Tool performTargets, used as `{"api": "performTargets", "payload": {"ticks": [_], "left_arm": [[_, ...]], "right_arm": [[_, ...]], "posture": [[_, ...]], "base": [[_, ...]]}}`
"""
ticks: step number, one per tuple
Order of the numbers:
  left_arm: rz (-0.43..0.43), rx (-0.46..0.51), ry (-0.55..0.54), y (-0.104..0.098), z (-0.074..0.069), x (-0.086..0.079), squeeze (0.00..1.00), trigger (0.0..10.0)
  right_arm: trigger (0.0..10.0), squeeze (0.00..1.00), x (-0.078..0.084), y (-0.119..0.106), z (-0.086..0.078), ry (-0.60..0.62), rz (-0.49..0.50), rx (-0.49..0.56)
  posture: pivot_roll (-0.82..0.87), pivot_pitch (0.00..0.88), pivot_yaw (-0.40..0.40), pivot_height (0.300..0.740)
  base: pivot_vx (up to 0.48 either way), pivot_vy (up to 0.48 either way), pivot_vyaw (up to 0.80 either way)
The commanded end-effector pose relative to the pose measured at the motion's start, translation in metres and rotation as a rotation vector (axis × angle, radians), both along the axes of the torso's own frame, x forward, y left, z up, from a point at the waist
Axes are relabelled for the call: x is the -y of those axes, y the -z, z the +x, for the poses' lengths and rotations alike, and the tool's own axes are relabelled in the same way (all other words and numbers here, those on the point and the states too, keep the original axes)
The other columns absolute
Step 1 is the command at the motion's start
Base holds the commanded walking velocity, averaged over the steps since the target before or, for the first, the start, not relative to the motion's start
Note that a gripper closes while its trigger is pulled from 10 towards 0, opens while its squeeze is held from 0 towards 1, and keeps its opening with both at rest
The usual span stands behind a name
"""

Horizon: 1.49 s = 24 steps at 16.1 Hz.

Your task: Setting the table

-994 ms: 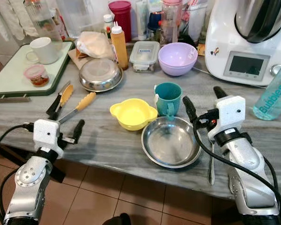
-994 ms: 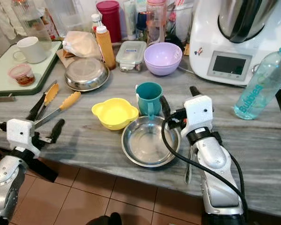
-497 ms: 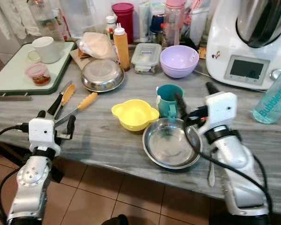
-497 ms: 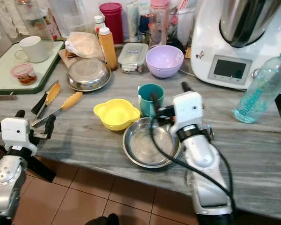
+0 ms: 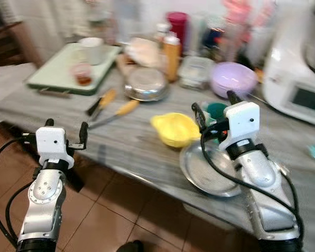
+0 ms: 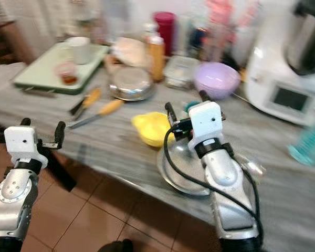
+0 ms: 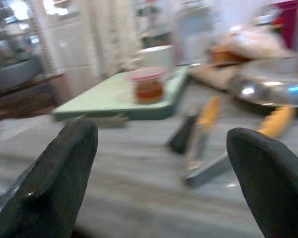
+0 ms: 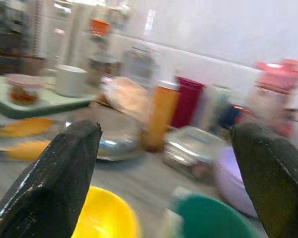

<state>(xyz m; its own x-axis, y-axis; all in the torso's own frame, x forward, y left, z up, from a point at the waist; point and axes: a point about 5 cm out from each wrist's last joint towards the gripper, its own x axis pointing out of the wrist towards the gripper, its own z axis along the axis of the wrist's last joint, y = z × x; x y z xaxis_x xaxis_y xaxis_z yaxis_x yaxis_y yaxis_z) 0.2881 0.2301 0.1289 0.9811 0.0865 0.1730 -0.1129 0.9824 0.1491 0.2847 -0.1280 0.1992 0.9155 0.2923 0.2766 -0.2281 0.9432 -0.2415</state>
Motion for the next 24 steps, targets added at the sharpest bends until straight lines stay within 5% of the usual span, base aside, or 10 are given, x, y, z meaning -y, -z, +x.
{"api": "performTargets", "payload": {"ticks": [1,24], "left_arm": [[0.007,0.018,-0.022,-0.006,0.000,-0.003,0.00,10.0],[0.037,-0.016,-0.132,0.001,-0.011,-0.005,0.00,10.0]], "right_arm": [[10.0,0.00,-0.001,-0.002,0.000,-0.010,-0.010,0.007],[10.0,0.00,-0.014,-0.002,0.004,-0.066,0.041,0.002]], "posture": [[-0.06,0.062,0.055,0.740],[-0.04,0.065,0.054,0.740]], "base": [[0.000,0.000,0.80],[0.000,0.000,0.77]]}}
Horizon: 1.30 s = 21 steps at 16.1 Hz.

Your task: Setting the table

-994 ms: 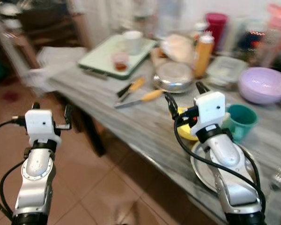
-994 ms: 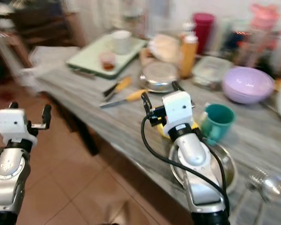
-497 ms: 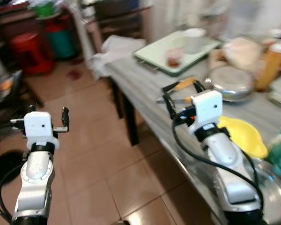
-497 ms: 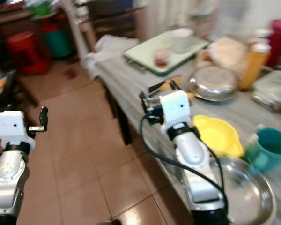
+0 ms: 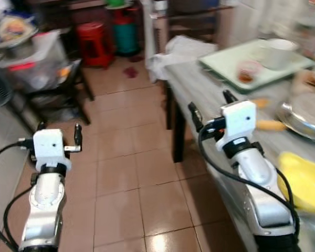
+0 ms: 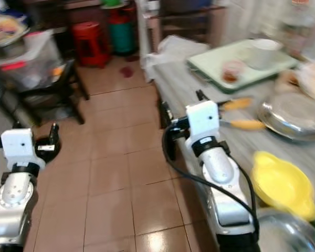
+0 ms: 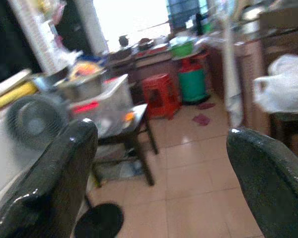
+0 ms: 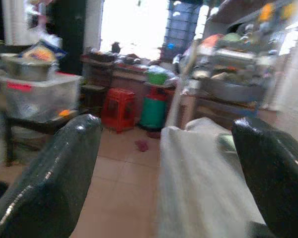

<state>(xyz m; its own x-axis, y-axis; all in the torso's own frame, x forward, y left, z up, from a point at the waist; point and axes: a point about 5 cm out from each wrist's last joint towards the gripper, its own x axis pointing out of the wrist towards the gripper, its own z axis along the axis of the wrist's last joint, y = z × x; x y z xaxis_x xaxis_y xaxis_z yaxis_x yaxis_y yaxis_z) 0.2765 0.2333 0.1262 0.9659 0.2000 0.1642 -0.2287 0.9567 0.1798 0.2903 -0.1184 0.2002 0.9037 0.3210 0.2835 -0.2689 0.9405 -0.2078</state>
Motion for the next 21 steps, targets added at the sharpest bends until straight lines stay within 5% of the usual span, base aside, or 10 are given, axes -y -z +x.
{"api": "performTargets", "payload": {"ticks": [1,14,21], "left_arm": [[-0.002,-0.009,-0.016,0.000,0.001,0.000,0.00,10.0],[-0.024,-0.053,-0.028,0.006,0.005,0.004,0.00,10.0],[-0.036,-0.092,-0.015,0.016,0.003,0.010,0.00,10.0]], "right_arm": [[10.0,0.00,-0.005,-0.001,-0.001,-0.024,0.009,0.005],[10.0,0.00,0.002,0.014,0.004,0.016,0.070,-0.103],[10.0,0.00,0.035,0.054,0.011,0.215,0.011,-0.203]], "posture": [[-0.04,0.065,0.054,0.740],[-0.04,0.064,0.058,0.740],[-0.02,0.059,0.043,0.740]], "base": [[0.000,0.000,0.00],[0.000,0.299,0.00],[0.000,0.472,0.00]]}}
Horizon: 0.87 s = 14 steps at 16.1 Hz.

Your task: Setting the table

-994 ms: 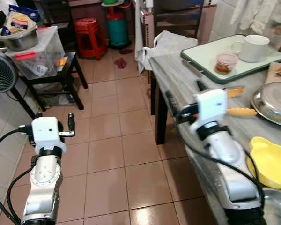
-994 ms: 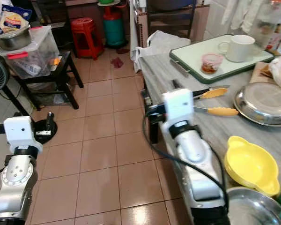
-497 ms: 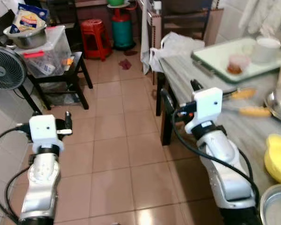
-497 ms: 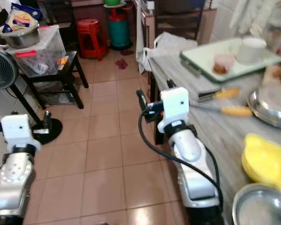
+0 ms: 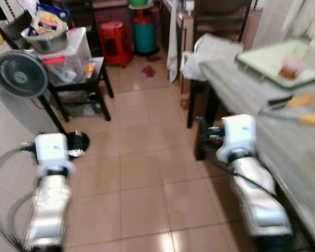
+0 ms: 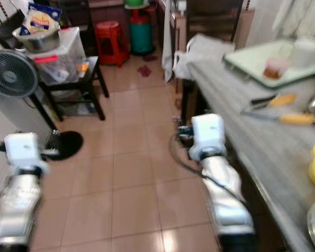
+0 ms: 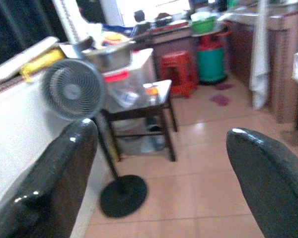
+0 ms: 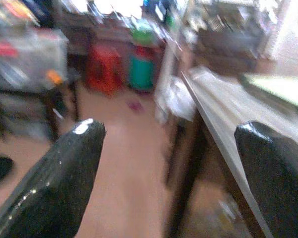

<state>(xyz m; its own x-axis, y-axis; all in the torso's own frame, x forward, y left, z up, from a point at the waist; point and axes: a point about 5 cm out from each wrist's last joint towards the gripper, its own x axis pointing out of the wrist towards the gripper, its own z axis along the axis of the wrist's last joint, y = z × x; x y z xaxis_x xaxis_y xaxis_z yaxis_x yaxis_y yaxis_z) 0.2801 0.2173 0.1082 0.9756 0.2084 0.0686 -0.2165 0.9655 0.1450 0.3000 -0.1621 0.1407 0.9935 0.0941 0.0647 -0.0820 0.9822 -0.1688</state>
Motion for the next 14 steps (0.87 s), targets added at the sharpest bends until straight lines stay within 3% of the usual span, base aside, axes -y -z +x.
{"api": "performTargets", "payload": {"ticks": [1,5,8,14], "left_arm": [[0.019,-0.006,-0.013,-0.001,-0.002,-0.006,0.00,10.0],[0.002,-0.032,-0.040,0.006,-0.007,-0.006,0.00,10.0],[-0.007,-0.057,-0.044,0.014,-0.010,-0.004,0.00,10.0],[-0.105,-0.209,0.036,0.059,-0.010,0.020,0.00,10.0]], "right_arm": [[10.0,0.00,-0.006,-0.001,0.001,-0.012,0.064,0.003],[10.0,0.00,-0.008,0.017,0.000,-0.018,0.001,-0.041],[10.0,0.00,-0.007,0.030,-0.003,-0.025,0.010,-0.077],[10.0,0.00,0.012,0.066,-0.003,0.100,0.074,-0.184]], "posture": [[-0.02,0.059,0.042,0.740],[0.00,0.067,0.025,0.740],[0.00,0.066,0.016,0.740],[0.00,0.047,0.001,0.740]], "base": [[0.000,0.480,0.00],[0.000,0.480,0.00],[0.000,0.454,0.00],[0.000,0.000,0.00]]}}
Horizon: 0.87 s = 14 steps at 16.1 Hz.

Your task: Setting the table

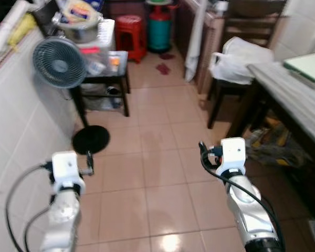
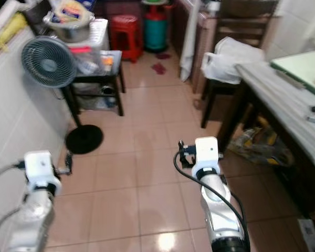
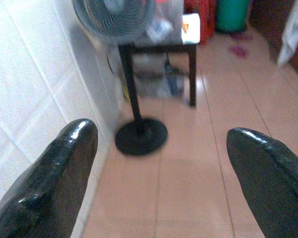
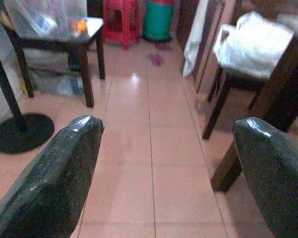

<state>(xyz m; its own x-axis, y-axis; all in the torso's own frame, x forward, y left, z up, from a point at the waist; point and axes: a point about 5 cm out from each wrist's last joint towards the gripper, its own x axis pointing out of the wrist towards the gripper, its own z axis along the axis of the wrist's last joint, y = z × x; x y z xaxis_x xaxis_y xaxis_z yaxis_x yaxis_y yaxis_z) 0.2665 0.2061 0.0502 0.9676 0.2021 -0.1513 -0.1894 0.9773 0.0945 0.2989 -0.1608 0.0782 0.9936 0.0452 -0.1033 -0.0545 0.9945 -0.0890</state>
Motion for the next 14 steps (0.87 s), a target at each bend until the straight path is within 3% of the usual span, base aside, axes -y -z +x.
{"api": "performTargets", "payload": {"ticks": [1,2,4,6,9,11,14], "left_arm": [[-0.010,-0.019,0.041,0.004,0.003,0.011,0.00,10.0],[-0.030,-0.049,0.049,0.013,0.002,0.013,0.00,10.0],[-0.041,-0.227,0.142,0.050,-0.006,0.023,0.00,10.0],[-0.028,-0.406,0.222,0.083,-0.024,0.029,0.00,10.0],[-0.053,-0.583,0.322,0.107,-0.044,0.043,0.00,10.0],[-0.046,-0.633,0.359,0.114,-0.050,0.047,0.00,10.0],[-0.053,-0.746,0.381,0.132,-0.079,0.055,0.00,10.0]], "right_arm": [[10.0,0.00,0.014,0.006,-0.002,0.058,0.012,-0.022],[10.0,0.00,0.017,0.014,-0.003,0.067,0.007,-0.049],[10.0,0.00,0.019,0.051,-0.011,0.080,0.036,-0.212],[10.0,0.00,0.019,0.083,-0.026,0.064,0.019,-0.353],[10.0,0.00,0.026,0.113,-0.048,0.093,0.044,-0.522],[10.0,0.00,0.026,0.125,-0.060,0.093,0.044,-0.603],[10.0,0.00,0.019,0.145,-0.084,0.019,-0.037,-0.750]], "posture": [[0.00,0.047,0.001,0.740],[0.00,0.045,0.001,0.740],[-0.01,0.034,-0.003,0.740],[-0.02,0.032,-0.001,0.740],[-0.03,0.008,-0.001,0.740],[-0.04,0.000,0.003,0.740],[-0.04,0.000,0.012,0.740]], "base": [[0.000,0.000,0.00],[0.000,0.000,0.00],[0.000,0.000,0.00],[0.000,0.000,0.00],[0.000,0.000,0.00],[0.000,0.000,0.00],[0.000,0.000,0.00]]}}
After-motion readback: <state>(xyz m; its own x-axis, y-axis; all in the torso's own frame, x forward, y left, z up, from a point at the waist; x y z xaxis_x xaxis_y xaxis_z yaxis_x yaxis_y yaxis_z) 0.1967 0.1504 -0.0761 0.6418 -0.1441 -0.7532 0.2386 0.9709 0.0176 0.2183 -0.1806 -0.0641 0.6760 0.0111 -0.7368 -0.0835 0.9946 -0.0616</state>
